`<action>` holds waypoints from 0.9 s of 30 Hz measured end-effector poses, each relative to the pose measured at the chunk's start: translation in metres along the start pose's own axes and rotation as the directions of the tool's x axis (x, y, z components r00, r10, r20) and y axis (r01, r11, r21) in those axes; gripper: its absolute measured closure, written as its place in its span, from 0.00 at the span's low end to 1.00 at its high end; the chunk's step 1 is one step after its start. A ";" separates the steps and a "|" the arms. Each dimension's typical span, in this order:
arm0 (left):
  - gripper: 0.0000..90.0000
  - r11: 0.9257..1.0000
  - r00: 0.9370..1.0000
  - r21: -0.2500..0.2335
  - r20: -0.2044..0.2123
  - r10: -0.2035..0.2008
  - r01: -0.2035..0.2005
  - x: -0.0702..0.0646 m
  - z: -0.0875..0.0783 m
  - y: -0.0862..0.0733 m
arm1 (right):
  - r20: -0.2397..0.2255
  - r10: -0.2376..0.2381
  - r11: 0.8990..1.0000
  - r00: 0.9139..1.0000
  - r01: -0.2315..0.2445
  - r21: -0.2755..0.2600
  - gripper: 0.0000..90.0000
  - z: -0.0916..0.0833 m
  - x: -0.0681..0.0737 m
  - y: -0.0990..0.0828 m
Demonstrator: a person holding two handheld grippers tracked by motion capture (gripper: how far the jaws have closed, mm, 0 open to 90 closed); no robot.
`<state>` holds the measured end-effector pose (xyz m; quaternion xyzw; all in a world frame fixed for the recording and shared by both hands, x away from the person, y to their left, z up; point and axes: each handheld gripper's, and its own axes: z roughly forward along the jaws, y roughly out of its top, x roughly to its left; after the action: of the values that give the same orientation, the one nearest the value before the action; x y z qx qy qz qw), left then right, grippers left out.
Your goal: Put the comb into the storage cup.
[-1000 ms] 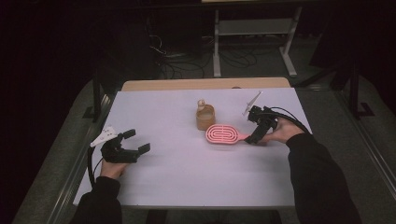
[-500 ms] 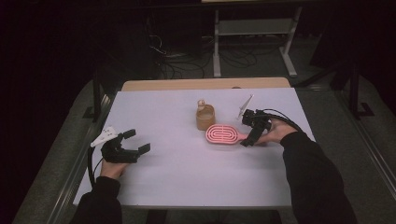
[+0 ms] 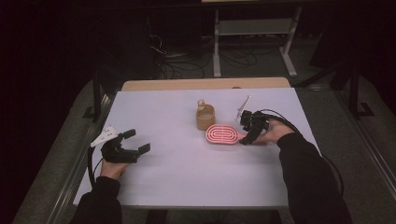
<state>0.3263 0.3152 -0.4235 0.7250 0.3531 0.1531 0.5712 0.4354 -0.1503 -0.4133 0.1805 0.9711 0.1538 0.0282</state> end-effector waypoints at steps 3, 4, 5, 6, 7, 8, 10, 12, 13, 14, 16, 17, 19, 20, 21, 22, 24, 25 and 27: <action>0.00 1.000 1.000 0.000 0.000 0.000 0.000 0.000 0.000 0.000 | -0.004 -0.006 1.000 1.000 0.006 0.007 0.44 0.002 0.001 0.001; 0.00 1.000 1.000 0.000 0.000 0.002 -0.002 0.000 0.000 0.000 | -0.005 -0.009 1.000 1.000 0.009 0.006 0.46 0.003 0.001 0.002; 0.00 1.000 1.000 0.000 0.000 0.001 -0.001 0.000 0.000 0.000 | -0.004 -0.014 1.000 1.000 0.014 0.010 0.49 0.004 0.001 0.002; 0.00 1.000 1.000 -0.001 0.000 0.000 0.000 0.000 0.000 0.000 | -0.002 -0.023 1.000 1.000 0.023 0.010 0.52 0.004 0.001 0.002; 0.00 1.000 1.000 -0.001 0.000 0.000 0.000 0.000 0.000 0.000 | 0.001 -0.024 1.000 1.000 0.024 0.009 0.53 0.004 0.001 0.003; 0.00 1.000 1.000 -0.001 0.000 0.000 0.000 0.000 0.000 0.000 | 0.004 -0.020 1.000 1.000 0.020 0.005 0.54 0.005 0.002 0.003; 0.00 1.000 1.000 -0.001 0.000 0.000 0.000 0.000 0.000 0.000 | 0.011 -0.015 1.000 1.000 0.015 0.021 0.58 0.006 0.002 0.003; 0.00 1.000 1.000 -0.001 0.000 0.000 0.000 0.000 0.000 0.000 | 0.022 -0.027 0.999 0.999 0.026 0.038 0.62 0.008 0.002 0.003; 0.00 1.000 1.000 -0.001 0.000 0.000 0.000 0.000 0.000 0.000 | 0.019 -0.028 0.999 0.999 0.027 0.039 0.64 0.009 0.003 0.003; 0.00 1.000 1.000 -0.001 0.000 0.000 0.000 0.000 0.000 0.000 | 0.016 -0.029 0.999 0.999 0.029 0.032 0.66 0.009 0.003 0.003; 0.00 1.000 1.000 -0.001 -0.001 0.000 0.000 0.000 0.000 0.000 | 0.023 -0.037 0.999 0.999 0.036 0.021 0.68 0.009 0.003 0.002; 0.00 1.000 1.000 0.000 0.000 0.000 0.000 0.000 0.000 0.000 | 0.019 -0.040 0.999 0.999 0.040 0.021 0.69 0.009 0.004 0.002; 0.00 1.000 1.000 0.001 0.000 0.001 -0.001 0.000 0.000 0.000 | 0.019 -0.060 0.998 0.998 0.060 0.026 0.70 0.009 0.005 0.002; 0.00 1.000 1.000 0.001 0.000 0.001 -0.001 0.000 0.000 0.000 | 0.020 -0.071 0.997 0.997 0.071 0.028 0.71 0.009 0.006 0.002; 0.00 1.000 1.000 0.001 -0.001 -0.001 0.001 0.000 0.000 0.000 | 0.019 -0.075 0.997 0.997 0.074 0.030 0.72 0.008 0.006 0.002; 0.00 1.000 1.000 0.001 -0.001 0.000 0.000 0.000 0.000 0.000 | 0.015 -0.082 0.996 0.997 0.081 0.032 0.73 0.008 0.007 0.001; 0.00 1.000 1.000 0.001 0.000 0.001 -0.001 0.000 0.000 0.000 | 0.007 -0.089 0.995 0.996 0.089 0.036 0.74 0.007 0.008 0.001; 0.00 1.000 1.000 0.001 0.000 0.003 -0.003 0.000 0.001 0.000 | 0.005 -0.091 0.995 0.996 0.091 0.036 0.74 0.007 0.008 0.000; 0.00 1.000 1.000 0.002 0.000 0.003 -0.003 0.000 0.001 0.000 | -0.002 -0.094 0.995 0.996 0.094 0.039 0.75 0.007 0.009 0.000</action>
<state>0.3268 0.3149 -0.4239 0.7262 0.3521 0.1533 0.5702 0.4275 -0.1451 -0.4198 0.1352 0.9813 0.1335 0.0316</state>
